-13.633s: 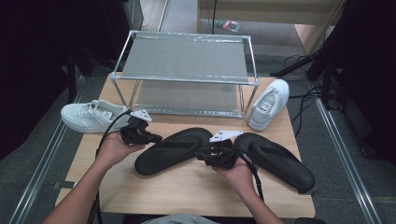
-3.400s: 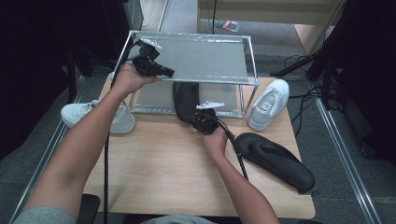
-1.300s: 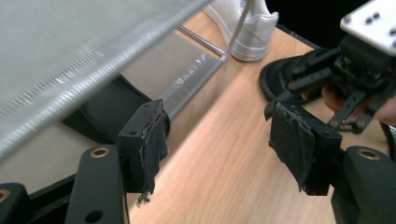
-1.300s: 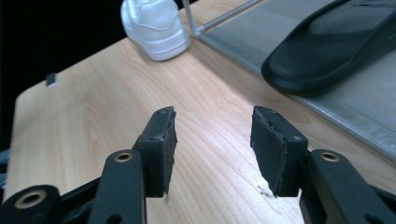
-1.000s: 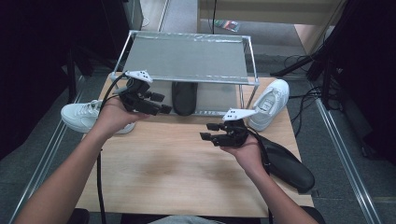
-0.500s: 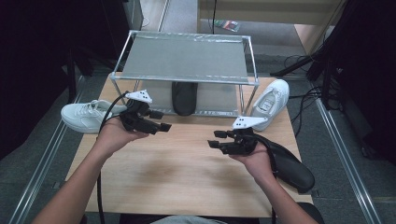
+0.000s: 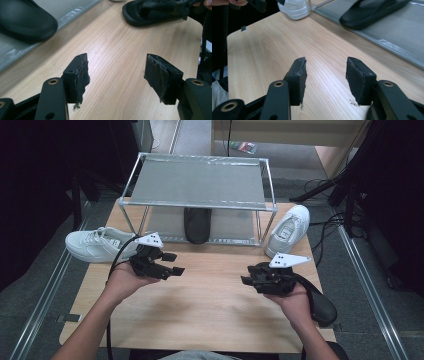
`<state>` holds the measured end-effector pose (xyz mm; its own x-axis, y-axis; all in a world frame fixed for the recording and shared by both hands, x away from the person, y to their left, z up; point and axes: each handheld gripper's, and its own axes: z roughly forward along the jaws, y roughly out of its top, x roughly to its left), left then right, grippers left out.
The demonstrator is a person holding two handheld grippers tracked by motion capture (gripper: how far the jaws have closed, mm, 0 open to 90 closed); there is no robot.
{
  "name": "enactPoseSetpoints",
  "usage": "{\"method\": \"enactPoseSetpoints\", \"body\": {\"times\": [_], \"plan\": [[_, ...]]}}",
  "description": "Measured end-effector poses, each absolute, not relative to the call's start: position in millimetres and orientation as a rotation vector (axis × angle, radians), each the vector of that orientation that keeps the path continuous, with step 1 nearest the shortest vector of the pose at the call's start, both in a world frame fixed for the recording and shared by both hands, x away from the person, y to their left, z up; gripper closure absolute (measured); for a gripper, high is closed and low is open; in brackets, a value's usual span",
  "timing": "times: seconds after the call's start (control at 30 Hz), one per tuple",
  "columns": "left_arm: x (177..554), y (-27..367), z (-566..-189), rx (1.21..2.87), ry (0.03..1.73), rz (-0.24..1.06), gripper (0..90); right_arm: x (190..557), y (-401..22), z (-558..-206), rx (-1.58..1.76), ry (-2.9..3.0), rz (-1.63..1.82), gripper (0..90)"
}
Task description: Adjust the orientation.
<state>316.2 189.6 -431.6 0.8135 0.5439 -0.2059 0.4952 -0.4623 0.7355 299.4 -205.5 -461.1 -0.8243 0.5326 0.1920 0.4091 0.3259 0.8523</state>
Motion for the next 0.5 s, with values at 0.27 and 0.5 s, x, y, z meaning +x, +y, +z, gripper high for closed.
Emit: {"method": "enactPoseSetpoints", "body": {"times": [0.27, 0.5], "plan": [[318, 186, -441, 2.147, 0.751, 0.063, 36.5, 284, -234, -461, 0.953, 2.395, 1.479, 52.6], [322, 175, -445, 2.147, 0.723, 0.049, 36.7, 280, -252, -464, 1.031, 2.362, 1.436, 54.1]]}}
